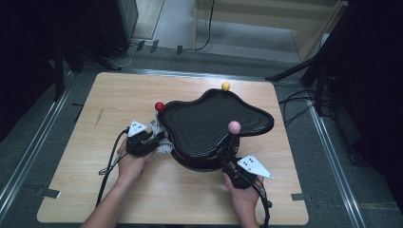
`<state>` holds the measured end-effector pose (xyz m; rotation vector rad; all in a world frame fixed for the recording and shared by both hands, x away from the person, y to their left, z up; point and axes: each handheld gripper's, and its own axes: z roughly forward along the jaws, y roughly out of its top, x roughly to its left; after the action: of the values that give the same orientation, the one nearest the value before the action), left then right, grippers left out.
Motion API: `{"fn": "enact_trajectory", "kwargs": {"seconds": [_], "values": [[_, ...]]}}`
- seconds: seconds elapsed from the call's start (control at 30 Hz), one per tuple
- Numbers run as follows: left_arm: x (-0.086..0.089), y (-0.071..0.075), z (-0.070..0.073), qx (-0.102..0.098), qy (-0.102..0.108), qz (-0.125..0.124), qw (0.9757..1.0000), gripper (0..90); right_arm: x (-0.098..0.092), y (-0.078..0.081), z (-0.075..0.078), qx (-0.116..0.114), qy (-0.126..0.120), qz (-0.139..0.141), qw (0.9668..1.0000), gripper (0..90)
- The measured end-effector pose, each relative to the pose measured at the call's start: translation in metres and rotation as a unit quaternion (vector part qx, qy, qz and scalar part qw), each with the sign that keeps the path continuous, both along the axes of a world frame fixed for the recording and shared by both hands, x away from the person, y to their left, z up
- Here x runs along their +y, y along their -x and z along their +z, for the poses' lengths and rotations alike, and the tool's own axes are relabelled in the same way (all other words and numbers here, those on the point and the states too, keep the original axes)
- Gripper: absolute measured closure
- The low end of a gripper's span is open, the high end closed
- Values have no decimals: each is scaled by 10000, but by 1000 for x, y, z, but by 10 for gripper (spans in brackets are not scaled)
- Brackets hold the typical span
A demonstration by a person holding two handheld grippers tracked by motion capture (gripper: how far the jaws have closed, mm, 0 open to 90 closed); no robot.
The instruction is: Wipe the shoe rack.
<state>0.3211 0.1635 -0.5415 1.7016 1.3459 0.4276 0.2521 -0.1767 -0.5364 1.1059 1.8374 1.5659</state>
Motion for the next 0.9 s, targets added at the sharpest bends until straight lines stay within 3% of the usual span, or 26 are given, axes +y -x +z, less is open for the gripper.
{"fn": "enact_trajectory", "kwargs": {"seconds": [0.1,0.23,0.3,0.37,0.47,0.6,0.77,0.9], "values": [[3,0,-1,33,108,30,9999,712,1,0,0,-23,29,-29,10000,754],[0,7,15,-420,310,-225,9984,716,1,0,0,-22,25,-17,10000,754],[-2,8,19,-519,316,-319,9976,714,1,0,0,-22,21,-13,10000,754],[-6,5,17,-465,163,-333,9982,708,1,0,0,-13,14,-16,10000,753],[-11,-4,4,-114,-90,-331,9993,704,1,0,0,-11,12,1,10000,754],[-19,-2,0,-147,-305,-403,9986,720,2,1,0,-22,16,-8,10000,754],[-32,6,0,-113,-269,-646,9975,732,1,0,0,3,-3,-10,10000,754],[-55,20,-1,-134,-222,-985,9948,733,2,1,0,10,-13,-18,10000,754]]}}
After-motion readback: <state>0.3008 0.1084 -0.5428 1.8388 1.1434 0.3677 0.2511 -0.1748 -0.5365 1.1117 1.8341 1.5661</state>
